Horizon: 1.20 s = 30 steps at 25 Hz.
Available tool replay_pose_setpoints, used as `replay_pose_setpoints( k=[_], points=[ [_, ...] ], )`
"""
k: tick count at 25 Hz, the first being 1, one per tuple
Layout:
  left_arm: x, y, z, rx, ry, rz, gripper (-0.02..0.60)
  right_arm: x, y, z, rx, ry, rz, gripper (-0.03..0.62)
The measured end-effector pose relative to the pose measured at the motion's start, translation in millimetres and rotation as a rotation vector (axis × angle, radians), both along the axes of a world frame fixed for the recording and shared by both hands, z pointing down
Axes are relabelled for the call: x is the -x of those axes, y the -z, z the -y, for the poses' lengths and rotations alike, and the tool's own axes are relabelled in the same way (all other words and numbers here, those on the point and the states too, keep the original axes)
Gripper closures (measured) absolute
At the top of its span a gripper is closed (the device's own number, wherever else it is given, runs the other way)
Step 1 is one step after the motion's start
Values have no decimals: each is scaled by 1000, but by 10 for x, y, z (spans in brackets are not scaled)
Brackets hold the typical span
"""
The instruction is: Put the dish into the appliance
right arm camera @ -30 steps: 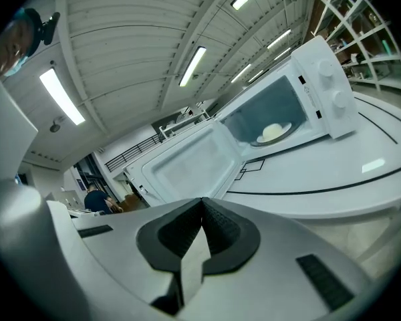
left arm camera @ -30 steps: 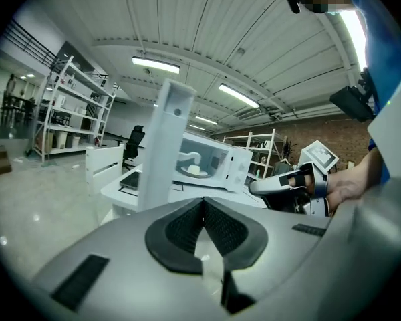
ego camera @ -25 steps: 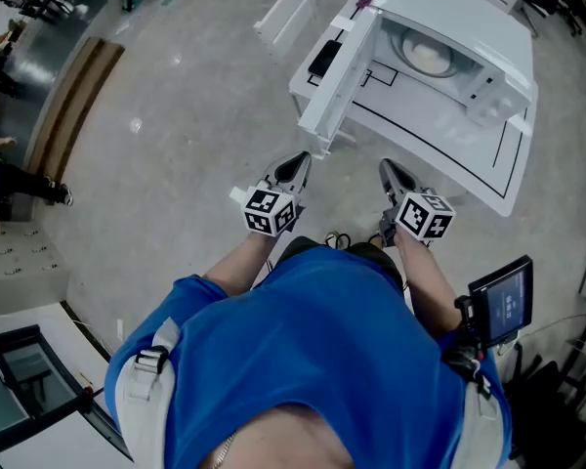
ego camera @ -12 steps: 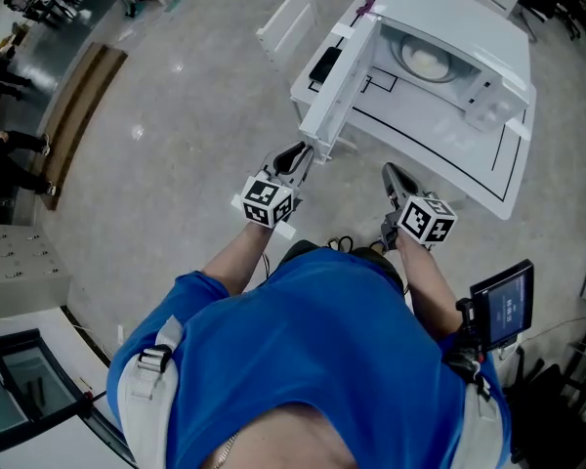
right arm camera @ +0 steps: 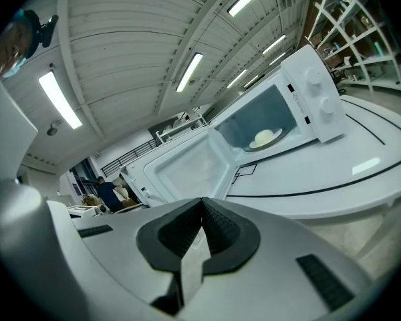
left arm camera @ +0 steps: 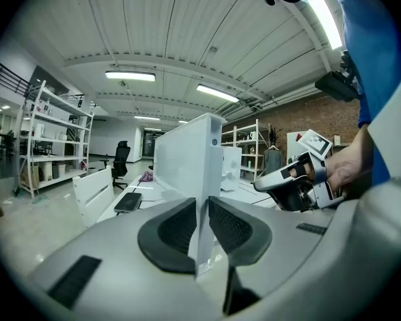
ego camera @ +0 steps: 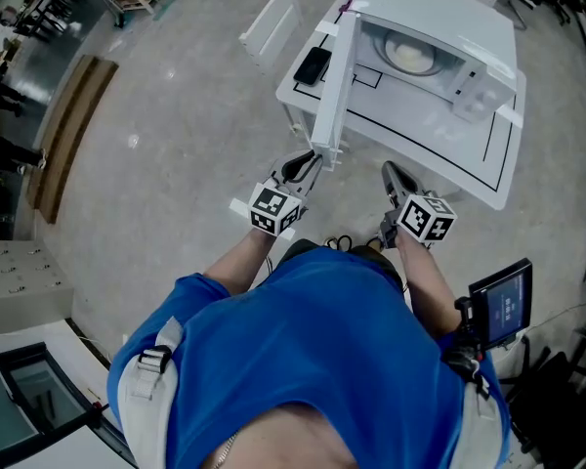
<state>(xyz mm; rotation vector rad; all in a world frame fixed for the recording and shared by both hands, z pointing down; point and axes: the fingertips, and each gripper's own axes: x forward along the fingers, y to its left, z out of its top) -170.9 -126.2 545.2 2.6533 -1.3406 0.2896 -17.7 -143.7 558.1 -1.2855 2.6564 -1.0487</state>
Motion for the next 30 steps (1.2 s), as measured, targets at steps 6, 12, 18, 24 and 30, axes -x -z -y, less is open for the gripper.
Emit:
replay_pose_setpoints(
  k=[6,12,18,24,30],
  points=[
    [-412,19,6,-15,-95,12,523,-259,-27,-27,3,-58,5,592],
    [-815,40,37,-14,-195,30,523,-520,14,-49,3,-117,11,592],
    [-1231,48,105,-17,-276,30,523,-828,26,-44,5,-168,7,592],
    [-1654,-24,291,-16,-344,41,523,-1164,-24,76,8,-201,3,592],
    [-2035,-31,477,-18,-385,53,523,-1472,7,221,-1,-223,0,592]
  ],
)
